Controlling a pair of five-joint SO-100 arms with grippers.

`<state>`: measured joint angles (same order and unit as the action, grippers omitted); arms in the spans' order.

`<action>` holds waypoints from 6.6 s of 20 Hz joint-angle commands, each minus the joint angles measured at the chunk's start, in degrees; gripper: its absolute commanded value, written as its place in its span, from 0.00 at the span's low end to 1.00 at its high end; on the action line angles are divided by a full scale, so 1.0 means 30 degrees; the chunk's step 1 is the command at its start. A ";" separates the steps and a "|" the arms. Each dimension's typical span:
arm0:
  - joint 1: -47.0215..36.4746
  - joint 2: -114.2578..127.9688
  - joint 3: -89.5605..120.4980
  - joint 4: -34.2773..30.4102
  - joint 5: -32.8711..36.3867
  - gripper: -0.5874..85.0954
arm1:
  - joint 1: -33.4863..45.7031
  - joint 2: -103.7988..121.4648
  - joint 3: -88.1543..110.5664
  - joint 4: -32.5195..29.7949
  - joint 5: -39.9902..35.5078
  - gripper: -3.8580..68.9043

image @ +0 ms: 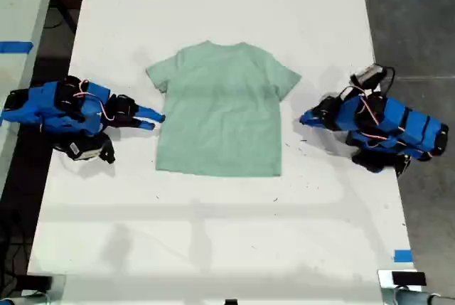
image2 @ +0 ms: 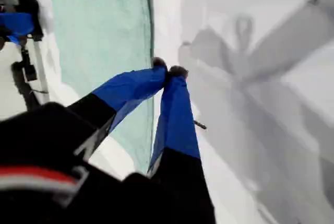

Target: Fold t shirt

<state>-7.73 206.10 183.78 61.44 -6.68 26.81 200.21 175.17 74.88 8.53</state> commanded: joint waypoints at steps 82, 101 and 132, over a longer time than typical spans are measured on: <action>-0.0059 0.0146 -0.0029 0.0000 0.0088 0.22 | -0.3574 0.0293 0.0527 -0.0439 -0.8350 0.07; -0.1494 0.0146 0.0059 -0.0088 0.0762 0.22 | -0.3574 0.0293 0.0557 -0.0264 -0.7939 0.07; 0.0820 0.0146 -0.0557 -0.1406 0.2754 0.01 | -0.3574 0.0293 0.0557 -0.0205 -0.7793 0.07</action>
<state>-6.42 206.10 182.99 57.92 3.08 16.44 200.13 174.46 73.92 -15.38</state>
